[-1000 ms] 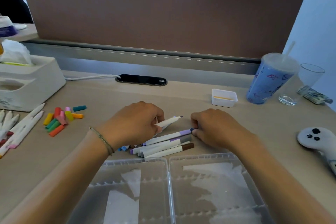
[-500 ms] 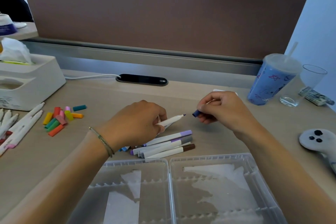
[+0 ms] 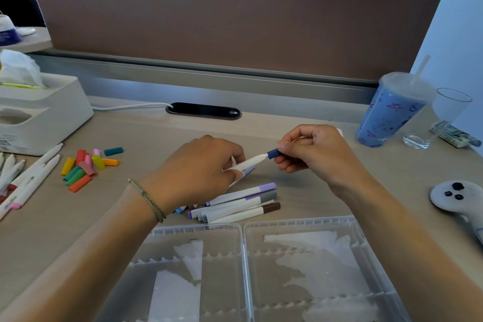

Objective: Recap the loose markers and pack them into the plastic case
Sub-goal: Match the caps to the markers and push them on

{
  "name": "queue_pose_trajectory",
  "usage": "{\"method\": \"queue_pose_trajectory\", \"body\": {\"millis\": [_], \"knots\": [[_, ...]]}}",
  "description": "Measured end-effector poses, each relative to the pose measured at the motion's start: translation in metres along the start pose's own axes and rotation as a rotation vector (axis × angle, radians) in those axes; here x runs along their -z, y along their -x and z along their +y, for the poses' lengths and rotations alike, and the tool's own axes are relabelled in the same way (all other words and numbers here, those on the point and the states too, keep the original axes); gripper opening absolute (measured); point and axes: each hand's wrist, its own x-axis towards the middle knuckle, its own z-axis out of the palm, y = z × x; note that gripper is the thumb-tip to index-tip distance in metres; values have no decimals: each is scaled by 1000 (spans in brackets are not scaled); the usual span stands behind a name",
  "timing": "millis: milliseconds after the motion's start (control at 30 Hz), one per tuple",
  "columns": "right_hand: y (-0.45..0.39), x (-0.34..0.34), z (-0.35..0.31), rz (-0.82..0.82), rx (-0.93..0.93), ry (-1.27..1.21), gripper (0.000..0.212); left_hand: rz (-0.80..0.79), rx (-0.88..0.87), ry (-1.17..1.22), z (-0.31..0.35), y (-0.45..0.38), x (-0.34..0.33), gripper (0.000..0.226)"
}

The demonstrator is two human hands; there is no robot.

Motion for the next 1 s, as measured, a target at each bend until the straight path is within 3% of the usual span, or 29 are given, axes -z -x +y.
{"method": "queue_pose_trajectory", "body": {"millis": [433, 667, 800, 900, 1000], "knots": [[1, -12, 5, 133, 181, 52, 9, 135, -28, 88, 14, 0, -5, 24], [-5, -9, 13, -57, 97, 134, 4, -42, 30, 186, 6, 0, 4, 20], [-8, -13, 28, -3, 31, 129, 6, 8, 114, 65, -18, 1, 14, 18], [-9, -18, 33, -19, 15, 311, 8, 39, 211, -20, -42, 4, 27, 13], [-8, -23, 28, -86, 32, 394, 27, 29, 273, -69, -59, 9, 34, 9]]}}
